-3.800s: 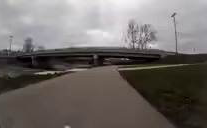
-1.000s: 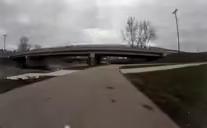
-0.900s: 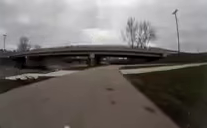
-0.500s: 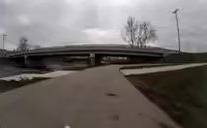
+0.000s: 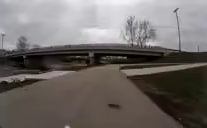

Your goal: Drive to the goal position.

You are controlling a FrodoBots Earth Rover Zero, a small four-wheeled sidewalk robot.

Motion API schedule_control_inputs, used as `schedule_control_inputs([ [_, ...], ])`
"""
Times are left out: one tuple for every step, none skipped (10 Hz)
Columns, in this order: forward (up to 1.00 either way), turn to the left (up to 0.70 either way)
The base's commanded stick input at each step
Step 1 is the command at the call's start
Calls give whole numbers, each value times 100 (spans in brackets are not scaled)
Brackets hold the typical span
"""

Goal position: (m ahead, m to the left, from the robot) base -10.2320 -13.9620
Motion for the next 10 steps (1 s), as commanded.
schedule_control_inputs([
  [100,0],
  [100,0],
  [100,0],
  [100,0],
  [100,0],
  [100,0],
  [100,0],
  [100,0],
  [100,0],
  [100,0],
])
